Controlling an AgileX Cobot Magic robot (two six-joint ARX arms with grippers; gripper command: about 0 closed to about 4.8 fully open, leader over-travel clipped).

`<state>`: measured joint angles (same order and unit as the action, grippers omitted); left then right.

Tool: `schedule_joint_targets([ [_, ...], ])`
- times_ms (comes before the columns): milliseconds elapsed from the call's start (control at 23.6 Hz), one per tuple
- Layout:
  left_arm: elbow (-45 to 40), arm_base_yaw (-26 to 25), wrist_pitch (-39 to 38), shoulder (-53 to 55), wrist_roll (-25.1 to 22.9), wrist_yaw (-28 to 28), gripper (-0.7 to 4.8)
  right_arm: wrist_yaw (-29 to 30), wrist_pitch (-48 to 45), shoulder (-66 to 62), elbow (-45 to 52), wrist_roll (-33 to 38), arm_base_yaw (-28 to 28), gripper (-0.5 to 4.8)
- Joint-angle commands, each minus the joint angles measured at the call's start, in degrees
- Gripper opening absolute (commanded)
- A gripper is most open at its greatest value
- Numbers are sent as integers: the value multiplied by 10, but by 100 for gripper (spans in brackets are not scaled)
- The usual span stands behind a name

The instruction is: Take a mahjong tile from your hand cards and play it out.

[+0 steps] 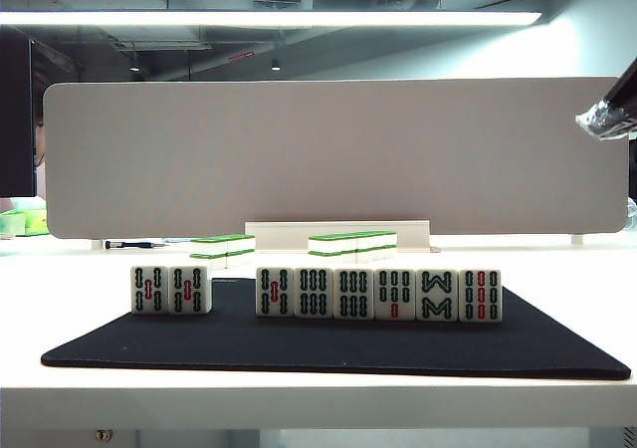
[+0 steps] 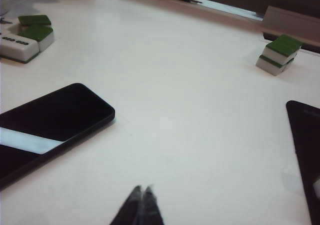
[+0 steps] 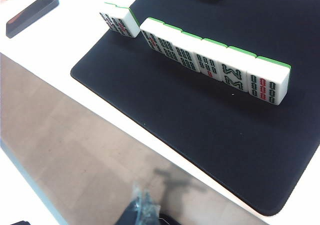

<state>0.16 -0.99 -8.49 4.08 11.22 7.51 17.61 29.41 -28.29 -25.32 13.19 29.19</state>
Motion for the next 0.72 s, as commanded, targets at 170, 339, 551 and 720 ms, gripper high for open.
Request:
schedule_joint_targets([
  [170, 2, 1, -17, -38, -7, -3, -5, -1, -9, 1, -1, -1, 0, -1],
  [339, 2, 2, -17, -38, -1, -20, -6, -1, -9, 0, -1, -1, 0, -1],
  [551, 2, 2, -17, -38, -1, -26, -5, -1, -9, 0, -1, -1, 1, -1],
  [720, 2, 2, -17, -38, -1, -26, -5, -1, -9, 0, -1, -1, 1, -1],
])
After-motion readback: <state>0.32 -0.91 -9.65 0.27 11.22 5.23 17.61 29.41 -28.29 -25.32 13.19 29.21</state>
